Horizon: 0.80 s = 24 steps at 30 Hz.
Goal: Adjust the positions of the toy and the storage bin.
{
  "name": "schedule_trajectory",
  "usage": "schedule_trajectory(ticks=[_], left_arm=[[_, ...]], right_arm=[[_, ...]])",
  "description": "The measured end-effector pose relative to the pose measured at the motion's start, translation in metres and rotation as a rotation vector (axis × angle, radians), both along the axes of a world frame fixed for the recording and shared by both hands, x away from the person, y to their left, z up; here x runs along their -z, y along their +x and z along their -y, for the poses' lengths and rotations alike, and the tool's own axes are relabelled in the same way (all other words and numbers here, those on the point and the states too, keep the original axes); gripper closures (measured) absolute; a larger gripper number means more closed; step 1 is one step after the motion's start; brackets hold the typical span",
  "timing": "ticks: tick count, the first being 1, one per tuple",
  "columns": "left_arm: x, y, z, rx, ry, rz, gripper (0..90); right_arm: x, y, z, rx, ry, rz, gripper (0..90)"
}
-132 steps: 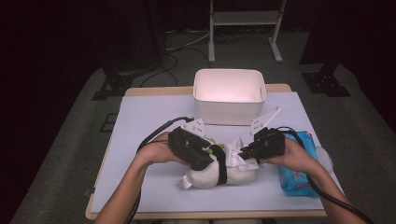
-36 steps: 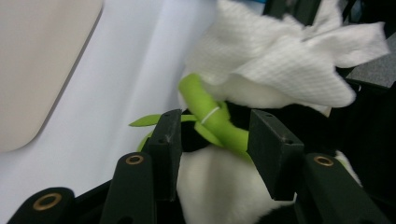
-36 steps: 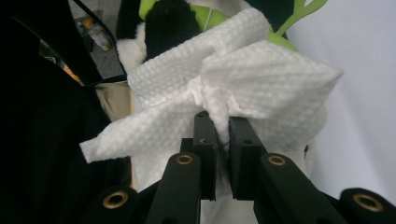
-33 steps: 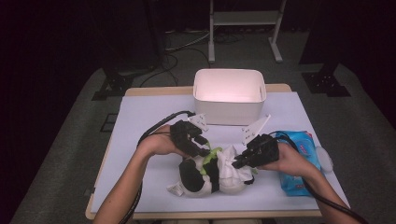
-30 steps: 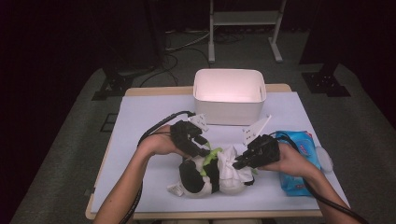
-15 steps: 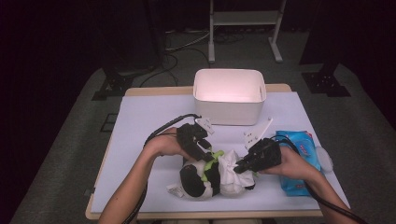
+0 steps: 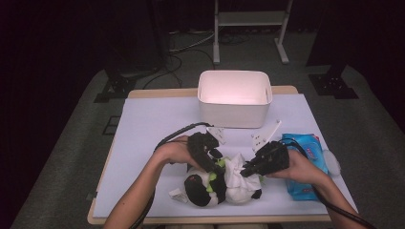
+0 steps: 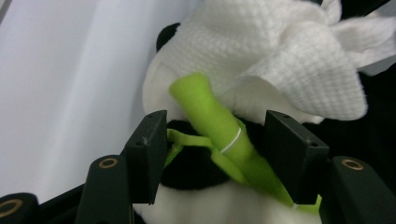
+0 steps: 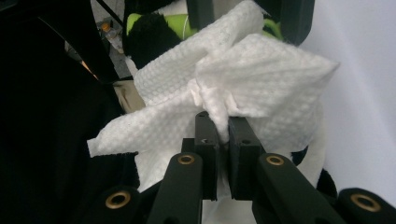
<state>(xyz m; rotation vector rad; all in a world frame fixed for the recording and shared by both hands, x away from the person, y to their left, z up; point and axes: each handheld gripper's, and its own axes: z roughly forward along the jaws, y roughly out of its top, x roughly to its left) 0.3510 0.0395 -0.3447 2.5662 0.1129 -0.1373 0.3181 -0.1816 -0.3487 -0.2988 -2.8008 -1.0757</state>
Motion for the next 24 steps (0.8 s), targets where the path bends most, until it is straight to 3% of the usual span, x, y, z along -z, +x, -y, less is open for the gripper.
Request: schedule_trajectory(ticks=[1,2,3,6,13,24], left_arm=[[0.000,0.000,0.001,0.000,0.002,0.017,48.8],[0.000,0.000,0.001,0.002,-0.003,0.018,48.8],[-0.001,0.000,0.000,0.014,-0.017,0.043,60.1],[-0.003,0.001,-0.001,0.001,-0.018,0.065,67.5],[-0.012,0.001,0.001,-0.003,-0.041,0.109,71.4],[-0.025,-0.003,0.007,-0.010,-0.072,0.138,71.7]], right_arm=[[0.000,0.000,0.001,0.003,0.000,-0.002,83.4],[0.000,0.000,0.001,0.003,0.000,-0.002,83.4],[-0.001,0.000,0.004,0.011,-0.001,0.004,83.3],[-0.001,0.001,0.008,0.028,-0.001,0.006,83.3],[0.000,0.004,0.010,0.031,0.002,0.002,83.3],[-0.004,0.007,0.014,0.069,-0.004,0.023,83.3]])
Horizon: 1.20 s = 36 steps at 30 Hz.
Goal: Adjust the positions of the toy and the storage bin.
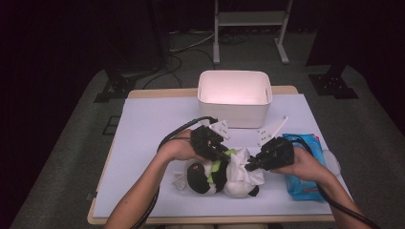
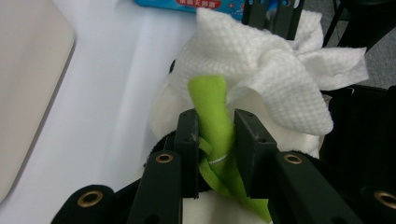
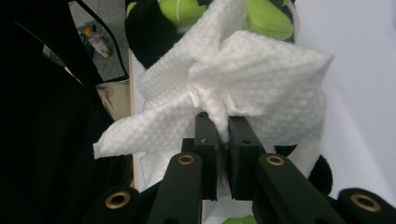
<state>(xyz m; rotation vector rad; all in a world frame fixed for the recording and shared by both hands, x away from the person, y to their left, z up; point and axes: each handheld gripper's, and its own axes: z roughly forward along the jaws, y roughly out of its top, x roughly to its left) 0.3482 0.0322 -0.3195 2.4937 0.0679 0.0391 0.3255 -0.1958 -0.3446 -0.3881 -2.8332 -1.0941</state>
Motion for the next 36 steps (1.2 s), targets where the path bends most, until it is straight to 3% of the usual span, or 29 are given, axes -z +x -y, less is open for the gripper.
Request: schedule_trajectory(ticks=[12,15,18,23,36], left_arm=[[-0.002,0.000,0.013,0.006,-0.030,-0.009,71.6],[0.005,-0.002,0.012,-0.001,-0.006,-0.012,71.0],[0.006,-0.004,0.009,0.000,-0.013,-0.021,70.6],[0.010,-0.004,0.000,-0.024,-0.010,-0.014,64.7],[0.006,-0.007,-0.009,-0.035,-0.047,0.000,47.1]], right_arm=[[-0.006,0.000,0.015,0.035,0.009,0.017,83.3],[0.004,0.003,0.017,0.050,0.008,0.001,83.3],[0.006,0.002,0.017,0.052,0.019,-0.007,83.2],[0.004,0.001,0.017,0.051,0.034,0.009,83.3],[-0.009,-0.002,0.062,0.172,0.063,0.033,83.2]])
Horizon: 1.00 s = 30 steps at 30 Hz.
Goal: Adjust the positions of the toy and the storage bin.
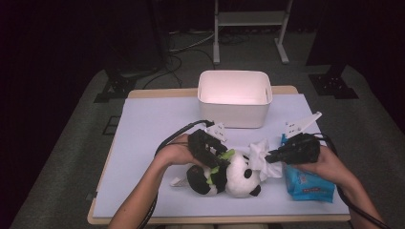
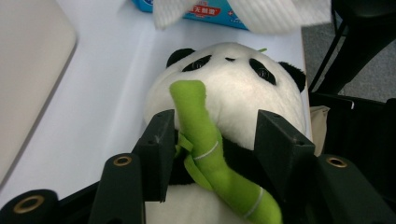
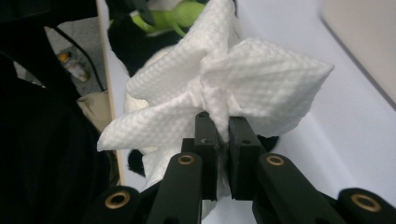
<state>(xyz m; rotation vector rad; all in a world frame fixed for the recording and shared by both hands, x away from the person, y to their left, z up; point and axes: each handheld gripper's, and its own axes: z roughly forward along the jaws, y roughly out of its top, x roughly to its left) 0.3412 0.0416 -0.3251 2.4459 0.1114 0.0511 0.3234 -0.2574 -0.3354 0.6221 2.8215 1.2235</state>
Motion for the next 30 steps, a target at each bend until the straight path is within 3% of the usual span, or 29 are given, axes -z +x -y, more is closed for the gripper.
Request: schedule_trajectory(ticks=[4,11,19,23,30], left_arm=[[-0.003,0.000,-0.004,-0.011,-0.014,0.003,45.2],[-0.008,0.000,-0.013,-0.033,-0.031,0.012,41.2],[-0.013,0.000,-0.018,-0.046,-0.039,0.020,39.8],[-0.014,0.000,-0.024,-0.057,-0.038,0.020,38.5],[-0.015,0.000,-0.030,-0.067,-0.039,0.017,37.1]], right_arm=[[0.000,0.001,0.012,0.038,-0.008,-0.001,83.2],[0.001,0.001,0.058,0.161,-0.018,-0.004,83.0],[0.000,-0.003,0.091,0.256,-0.042,-0.009,83.0],[0.014,-0.001,0.111,0.316,-0.093,-0.034,82.2],[0.031,-0.003,0.125,0.359,-0.074,-0.069,79.1]])
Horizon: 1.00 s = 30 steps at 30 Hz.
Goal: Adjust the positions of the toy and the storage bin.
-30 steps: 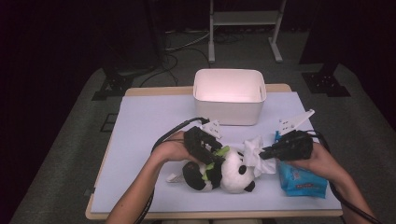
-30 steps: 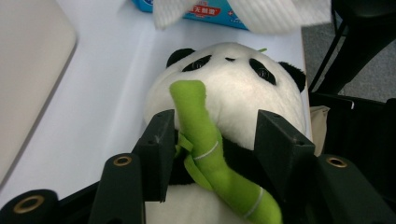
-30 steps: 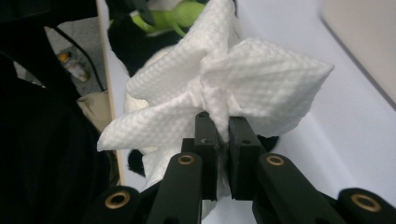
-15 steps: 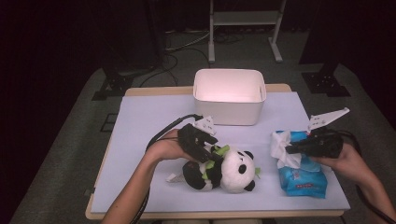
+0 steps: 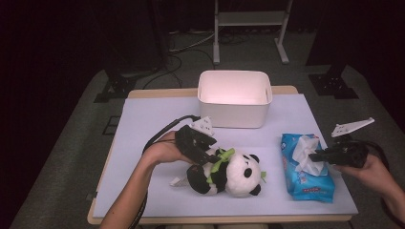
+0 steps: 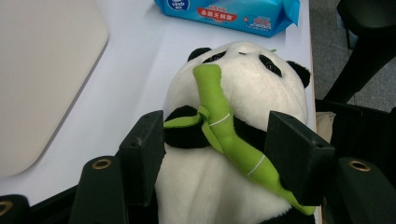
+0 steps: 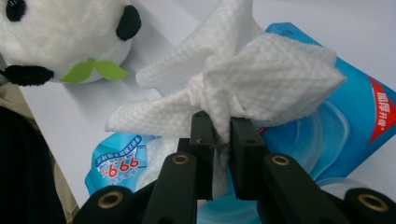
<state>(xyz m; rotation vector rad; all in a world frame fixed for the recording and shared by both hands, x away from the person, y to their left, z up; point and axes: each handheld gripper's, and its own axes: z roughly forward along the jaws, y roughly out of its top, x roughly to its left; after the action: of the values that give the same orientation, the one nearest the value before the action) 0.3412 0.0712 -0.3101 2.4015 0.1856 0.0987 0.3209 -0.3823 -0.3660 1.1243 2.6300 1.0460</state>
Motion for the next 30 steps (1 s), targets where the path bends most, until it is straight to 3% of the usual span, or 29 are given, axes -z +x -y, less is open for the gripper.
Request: schedule_trajectory(ticks=[15,30], left_arm=[[-0.001,0.001,-0.009,-0.015,0.006,0.002,33.9],[0.000,0.001,-0.009,-0.022,0.004,-0.001,31.8]], right_arm=[[-0.014,-0.003,0.002,0.017,-0.015,0.024,64.0],[-0.022,-0.007,0.011,0.037,0.005,0.043,60.6]])
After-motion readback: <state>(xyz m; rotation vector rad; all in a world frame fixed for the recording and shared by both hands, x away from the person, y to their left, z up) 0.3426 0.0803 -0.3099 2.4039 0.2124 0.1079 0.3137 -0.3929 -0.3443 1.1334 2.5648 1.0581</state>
